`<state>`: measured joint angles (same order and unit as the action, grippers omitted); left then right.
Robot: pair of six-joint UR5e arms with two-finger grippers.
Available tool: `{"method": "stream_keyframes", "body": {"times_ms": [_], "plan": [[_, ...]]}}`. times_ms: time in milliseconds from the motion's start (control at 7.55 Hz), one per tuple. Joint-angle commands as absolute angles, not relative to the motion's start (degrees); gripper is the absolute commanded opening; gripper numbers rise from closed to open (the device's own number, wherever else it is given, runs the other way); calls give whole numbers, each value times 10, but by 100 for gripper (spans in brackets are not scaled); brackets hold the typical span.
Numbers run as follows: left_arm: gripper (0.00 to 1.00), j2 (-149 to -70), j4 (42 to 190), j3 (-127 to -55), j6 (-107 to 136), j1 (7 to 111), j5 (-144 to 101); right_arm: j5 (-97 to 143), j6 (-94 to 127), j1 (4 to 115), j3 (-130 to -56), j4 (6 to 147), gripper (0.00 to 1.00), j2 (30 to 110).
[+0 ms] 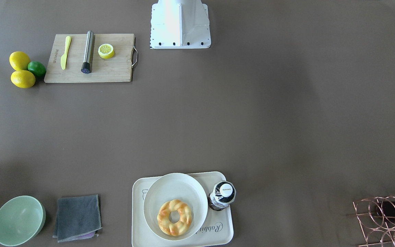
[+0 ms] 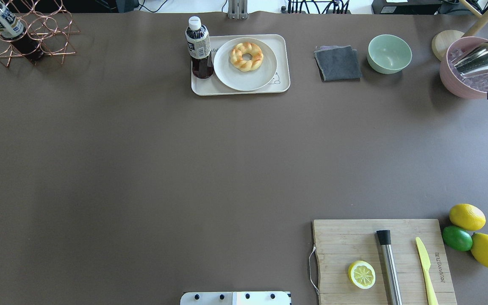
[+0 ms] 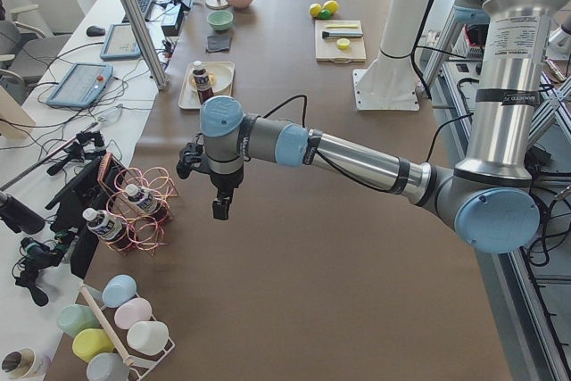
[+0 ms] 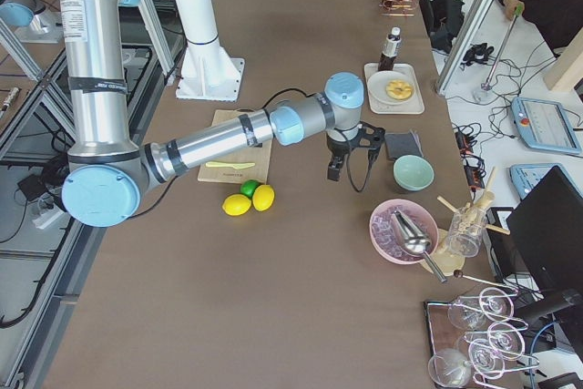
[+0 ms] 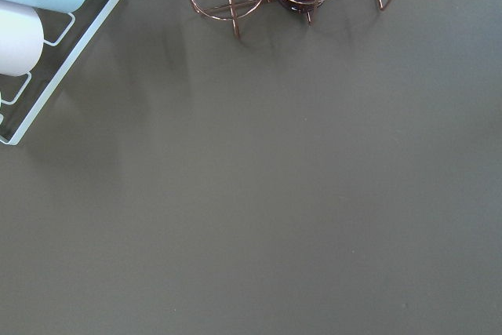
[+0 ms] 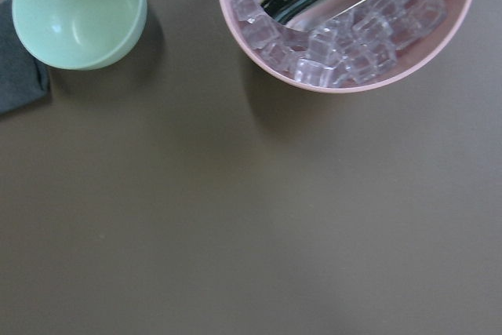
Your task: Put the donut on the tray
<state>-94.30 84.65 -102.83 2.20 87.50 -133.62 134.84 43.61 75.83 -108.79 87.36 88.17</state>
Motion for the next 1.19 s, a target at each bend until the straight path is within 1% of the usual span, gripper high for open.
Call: {"method": "stream_keyframes", "body": {"times_ms": [0, 132, 265, 530, 662, 927, 1060], "plan": [[98, -942, 847, -1029, 22, 875, -1337, 1269, 52, 852, -1086, 924, 100, 976], [98, -941, 847, -1029, 5, 876, -1337, 1226, -99, 896, -1056, 995, 100, 949], [98, -940, 846, -1026, -11, 893, -1337, 1203, -160, 932, -1038, 1055, 100, 923], [98, -936, 846, -1000, -44, 900, -1334, 1213, -165, 953, -1035, 1072, 100, 953], [98, -926, 847, -989, -53, 899, -1316, 1215, -163, 953, -1022, 1071, 100, 959], [98, -933, 848, -978, -46, 901, -1310, 1296, -151, 953, -987, 1066, 100, 953], [98, -933, 847, -978, -47, 902, -1309, 1300, -131, 953, -988, 1066, 100, 948]]}}
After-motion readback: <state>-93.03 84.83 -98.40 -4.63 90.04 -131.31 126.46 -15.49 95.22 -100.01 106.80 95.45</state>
